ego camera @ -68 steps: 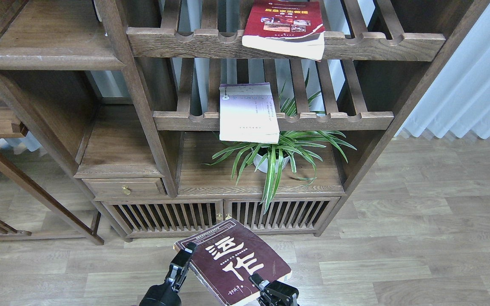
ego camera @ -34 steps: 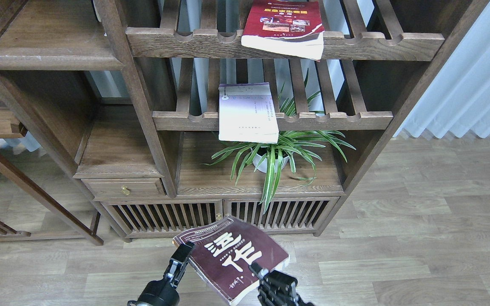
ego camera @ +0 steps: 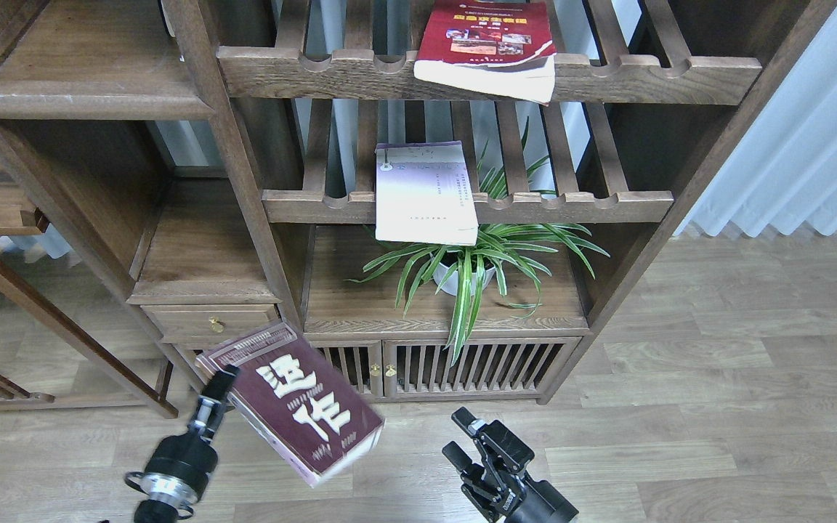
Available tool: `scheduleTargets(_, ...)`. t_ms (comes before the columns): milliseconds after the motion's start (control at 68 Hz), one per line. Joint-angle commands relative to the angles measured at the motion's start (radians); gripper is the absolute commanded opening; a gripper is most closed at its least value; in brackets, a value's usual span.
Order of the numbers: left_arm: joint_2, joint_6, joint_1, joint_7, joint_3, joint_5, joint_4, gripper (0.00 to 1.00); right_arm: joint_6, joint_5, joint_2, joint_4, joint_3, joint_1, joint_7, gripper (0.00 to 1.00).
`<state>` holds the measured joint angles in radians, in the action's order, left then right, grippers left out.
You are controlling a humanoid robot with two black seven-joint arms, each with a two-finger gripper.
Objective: Organize books on shelf
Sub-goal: 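Lift the maroon book with the left gripper onto the upper shelf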
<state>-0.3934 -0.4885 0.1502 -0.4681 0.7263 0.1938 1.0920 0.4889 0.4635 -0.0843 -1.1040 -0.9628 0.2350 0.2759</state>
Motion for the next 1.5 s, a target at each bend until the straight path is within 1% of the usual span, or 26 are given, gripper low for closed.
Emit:
scheduleTargets(0, -0.102, 0.0, -0.015, 0.006, 0.117, -0.089, 0.071, 0.05, 0.0, 0.0, -0.005, 0.001, -0.034, -0.01, 0.002, 1.0)
scheduleTargets(118, -0.2, 0.0, -0.044, 0.017, 0.186, -0.119, 0.164, 0.05, 0.0, 0.0, -0.009, 0.006, -0.039, -0.013, 0.002, 1.0)
scheduleTargets(162, -0.238, 0.0, -0.054, 0.029, 0.208, -0.123, 0.221, 0.05, 0.0, 0.0, -0.009, 0.006, -0.039, -0.013, 0.003, 1.0)
scheduleTargets(235, -0.274, 0.0, -0.061, 0.04, 0.235, -0.125, 0.29, 0.05, 0.0, -0.002, -0.009, 0.006, -0.039, -0.013, 0.003, 1.0)
scheduleTargets(353, -0.291, 0.0, -0.061, 0.049, 0.3, -0.125, 0.33, 0.05, 0.0, -0.002, -0.009, 0.007, -0.039, -0.013, 0.003, 1.0)
scheduleTargets(397, -0.309, 0.0, -0.06, 0.066, 0.337, -0.125, 0.339, 0.05, 0.0, -0.002, -0.015, 0.015, -0.039, -0.013, 0.003, 1.0)
scheduleTargets(441, -0.32, 0.0, -0.061, 0.072, 0.35, -0.123, 0.348, 0.05, 0.0, -0.002, -0.018, 0.016, -0.04, -0.013, 0.003, 1.0)
scheduleTargets(589, -0.363, 0.0, -0.061, 0.083, 0.452, -0.122, 0.44, 0.05, 0.0, -0.002, -0.029, 0.023, -0.04, -0.014, 0.003, 1.0)
scheduleTargets(662, -0.377, 0.0, -0.06, 0.092, 0.495, -0.123, 0.46, 0.05, 0.0, -0.002, -0.028, 0.023, -0.04, -0.017, 0.002, 1.0)
scheduleTargets(750, -0.395, 0.0, -0.057, 0.131, 0.57, -0.125, 0.454, 0.05, 0.0, -0.002, -0.028, 0.023, -0.04, -0.026, 0.002, 1.0)
scheduleTargets(765, -0.397, 0.0, -0.055, 0.144, 0.596, -0.125, 0.453, 0.05, 0.0, -0.002, -0.028, 0.023, -0.04, -0.028, 0.002, 1.0)
scheduleTargets(794, -0.398, 0.0, -0.052, 0.157, 0.616, -0.125, 0.451, 0.05, 0.0, -0.002, -0.028, 0.023, -0.04, -0.029, 0.002, 1.0)
scheduleTargets(868, -0.4, 0.0, -0.037, 0.213, 0.703, -0.126, 0.434, 0.05, 0.0, 0.0, -0.028, 0.024, -0.04, -0.029, 0.002, 1.0)
scheduleTargets(883, -0.398, 0.0, -0.026, 0.235, 0.726, -0.126, 0.427, 0.05, 0.0, 0.0, -0.028, 0.024, -0.04, -0.029, 0.002, 1.0)
scheduleTargets(927, -0.394, 0.0, -0.006, 0.259, 0.754, -0.126, 0.417, 0.05, 0.0, 0.0, -0.028, 0.026, -0.04, -0.029, 0.002, 1.0)
scheduleTargets(942, -0.393, 0.0, 0.012, 0.284, 0.768, -0.126, 0.413, 0.05, 0.0, 0.0, -0.028, 0.026, -0.04, -0.029, 0.002, 1.0)
scheduleTargets(1015, -0.392, 0.0, 0.052, 0.342, 0.794, -0.129, 0.396, 0.05, 0.0, 0.0, -0.026, 0.026, -0.04, -0.029, 0.002, 1.0)
scheduleTargets(1030, -0.39, 0.0, 0.069, 0.365, 0.8, -0.132, 0.387, 0.05, 0.0, 0.0, -0.026, 0.026, -0.039, -0.029, 0.002, 1.0)
scheduleTargets(1045, -0.39, 0.0, 0.08, 0.377, 0.8, -0.135, 0.378, 0.05, 0.0, 0.0, -0.026, 0.026, -0.04, -0.029, 0.002, 1.0)
scheduleTargets(1059, -0.389, 0.0, 0.127, 0.42, 0.803, -0.151, 0.35, 0.05, 0.0, 0.0, -0.026, 0.026, -0.04, -0.029, 0.002, 1.0)
scheduleTargets(1074, -0.386, 0.0, 0.156, 0.44, 0.805, -0.164, 0.33, 0.05, 0.0, 0.0, -0.026, 0.026, -0.04, -0.029, 0.0, 1.0)
scheduleTargets(1148, -0.378, 0.0, 0.219, 0.454, 0.805, -0.218, 0.286, 0.05, 0.0, 0.001, -0.028, 0.026, -0.04, -0.029, 0.0, 1.0)
scheduleTargets(1221, -0.361, 0.0, 0.314, 0.456, 0.805, -0.312, 0.243, 0.05, 0.0, 0.001, -0.028, 0.026, -0.04, -0.026, 0.0, 1.0)
scheduleTargets(1398, -0.354, 0.0, 0.514, 0.462, 0.788, -0.471, 0.19, 0.06, 0.0, 0.001, -0.028, 0.026, -0.04, -0.025, 0.0, 1.0)
scheduleTargets(1442, -0.354, 0.0, 0.577, 0.462, 0.772, -0.516, 0.154, 0.06, 0.0, 0.001, -0.026, 0.024, -0.04, -0.025, 0.0, 1.0)
scheduleTargets(1486, -0.351, 0.0, 0.615, 0.462, 0.763, -0.534, 0.129, 0.06, 0.0, 0.001, -0.026, 0.021, -0.04, -0.023, 0.0, 1.0)
